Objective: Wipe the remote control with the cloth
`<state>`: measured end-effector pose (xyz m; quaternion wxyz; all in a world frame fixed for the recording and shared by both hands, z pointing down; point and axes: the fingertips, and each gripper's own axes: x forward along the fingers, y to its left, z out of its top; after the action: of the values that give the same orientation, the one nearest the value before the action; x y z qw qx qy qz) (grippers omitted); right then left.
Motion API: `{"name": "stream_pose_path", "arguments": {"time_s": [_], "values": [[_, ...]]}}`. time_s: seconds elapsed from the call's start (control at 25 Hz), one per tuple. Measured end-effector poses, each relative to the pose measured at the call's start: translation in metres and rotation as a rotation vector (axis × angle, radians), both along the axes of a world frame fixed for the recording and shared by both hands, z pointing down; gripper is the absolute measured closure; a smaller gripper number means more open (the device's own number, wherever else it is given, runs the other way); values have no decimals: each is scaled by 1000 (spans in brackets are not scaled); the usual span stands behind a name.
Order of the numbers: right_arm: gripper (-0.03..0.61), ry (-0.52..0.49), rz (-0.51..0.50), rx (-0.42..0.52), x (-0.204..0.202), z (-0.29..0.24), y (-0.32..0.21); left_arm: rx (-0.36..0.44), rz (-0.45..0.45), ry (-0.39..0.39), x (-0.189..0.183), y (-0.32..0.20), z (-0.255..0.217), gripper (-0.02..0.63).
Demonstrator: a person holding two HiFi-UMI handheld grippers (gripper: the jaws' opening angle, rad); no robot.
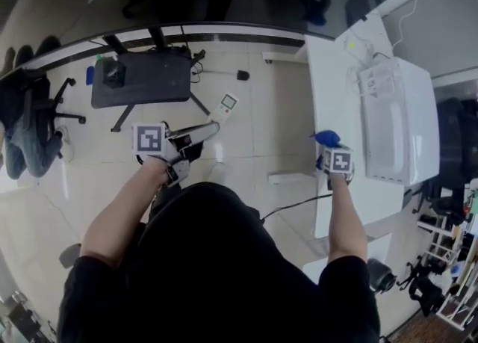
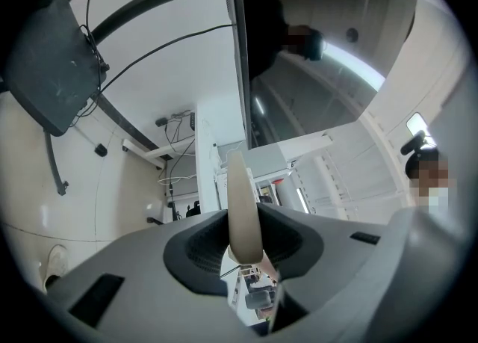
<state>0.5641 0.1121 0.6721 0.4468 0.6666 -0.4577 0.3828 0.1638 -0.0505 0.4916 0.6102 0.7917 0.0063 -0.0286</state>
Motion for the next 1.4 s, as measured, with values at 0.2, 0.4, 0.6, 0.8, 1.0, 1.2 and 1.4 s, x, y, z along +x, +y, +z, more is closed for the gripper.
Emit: {"name": "stream_pose_path", "arguments": {"time_s": [0.2,0.4,0.6,0.8,1.0,1.2,1.4], "values": [[460,0,-34,94,0,-5,-20,24,-29,9,-12,-2,-8,502],[472,-30,-195,347,-76,-84,-73,75,-18,3,-27,-1,-22,502],[472,-219,-590,716,-267,-233,-141,155,-8,-40,-38,-4,-30,500],[472,-414,-886,778,-402,-285,-151,198,-15,-36,-41,-3,-45,500],[472,-432,-1001,699,-456,-277,-156,317,26,-90,-54,3,-50,500],[472,-310,-1036,685,-462,-280,-162,393,31,-119,-73,4,-55,500],[471,-167,-1065,707,-463,-283,-173,354,-1,-95,-85,2,-58,499]]}}
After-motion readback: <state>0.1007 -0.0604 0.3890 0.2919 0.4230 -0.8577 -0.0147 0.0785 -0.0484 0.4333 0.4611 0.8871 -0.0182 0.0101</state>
